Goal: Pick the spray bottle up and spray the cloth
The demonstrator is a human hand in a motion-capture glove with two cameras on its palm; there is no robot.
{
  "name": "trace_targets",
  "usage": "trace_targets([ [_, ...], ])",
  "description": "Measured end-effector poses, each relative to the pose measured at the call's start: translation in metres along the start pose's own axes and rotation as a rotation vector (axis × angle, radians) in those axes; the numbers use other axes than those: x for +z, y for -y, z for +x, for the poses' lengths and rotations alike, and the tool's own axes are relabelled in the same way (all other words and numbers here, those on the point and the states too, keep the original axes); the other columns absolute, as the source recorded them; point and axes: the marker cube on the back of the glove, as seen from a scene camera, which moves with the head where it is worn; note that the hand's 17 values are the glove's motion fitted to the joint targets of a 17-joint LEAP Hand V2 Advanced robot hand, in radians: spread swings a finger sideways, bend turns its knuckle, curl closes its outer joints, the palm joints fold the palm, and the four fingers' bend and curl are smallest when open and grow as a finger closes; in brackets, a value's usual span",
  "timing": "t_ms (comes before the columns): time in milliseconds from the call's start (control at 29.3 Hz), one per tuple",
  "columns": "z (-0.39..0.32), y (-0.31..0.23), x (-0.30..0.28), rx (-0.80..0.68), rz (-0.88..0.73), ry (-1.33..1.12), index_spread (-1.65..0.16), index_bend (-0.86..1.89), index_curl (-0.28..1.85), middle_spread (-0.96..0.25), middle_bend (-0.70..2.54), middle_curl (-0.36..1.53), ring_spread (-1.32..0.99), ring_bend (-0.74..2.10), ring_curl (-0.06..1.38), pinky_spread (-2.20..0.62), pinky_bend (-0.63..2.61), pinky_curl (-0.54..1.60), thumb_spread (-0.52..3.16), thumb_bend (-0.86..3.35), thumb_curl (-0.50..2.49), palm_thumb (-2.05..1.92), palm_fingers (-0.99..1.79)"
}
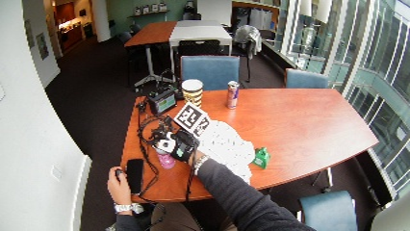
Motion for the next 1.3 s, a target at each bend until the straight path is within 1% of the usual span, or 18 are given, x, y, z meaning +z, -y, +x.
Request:
trace_targets([
  [205, 0.006, -0.006, 0.003, 0.023, -0.022, -0.001, -0.34, 0.47, 0.66, -0.22, 0.44, 0.58, -0.17, 0.36, 0.44, 0.19, 0.02, 0.16, 1.09, -0.02, 0.71, 0.75, 1.04],
  [546, 0.019, -0.009, 0.010, 0.061, -0.044, 0.015, -0.34, 0.52, 0.64, -0.21, 0.45, 0.58, -0.16, 0.36, 0.44, 0.23, 0.06, 0.11, 1.13, -0.01, 0.70, 0.74, 1.02],
  [751, 0.030, -0.011, 0.017, 0.079, -0.032, 0.063, -0.34, 0.50, 0.63, -0.22, 0.45, 0.58, -0.17, 0.42, 0.45, 0.23, 0.05, 0.08, 1.14, -0.01, 0.70, 0.75, 1.05],
  [921, 0.033, -0.012, 0.024, 0.062, -0.035, 0.141, -0.33, 0.48, 0.62, -0.22, 0.44, 0.58, -0.18, 0.46, 0.47, 0.22, 0.09, 0.09, 1.12, 0.00, 0.71, 0.80, 1.07],
  [1297, 0.033, -0.015, 0.022, 0.060, -0.026, 0.151, -0.32, 0.45, 0.61, -0.23, 0.44, 0.58, -0.21, 0.48, 0.48, 0.18, 0.11, 0.10, 1.03, -0.01, 0.74, 0.86, 1.09],
])
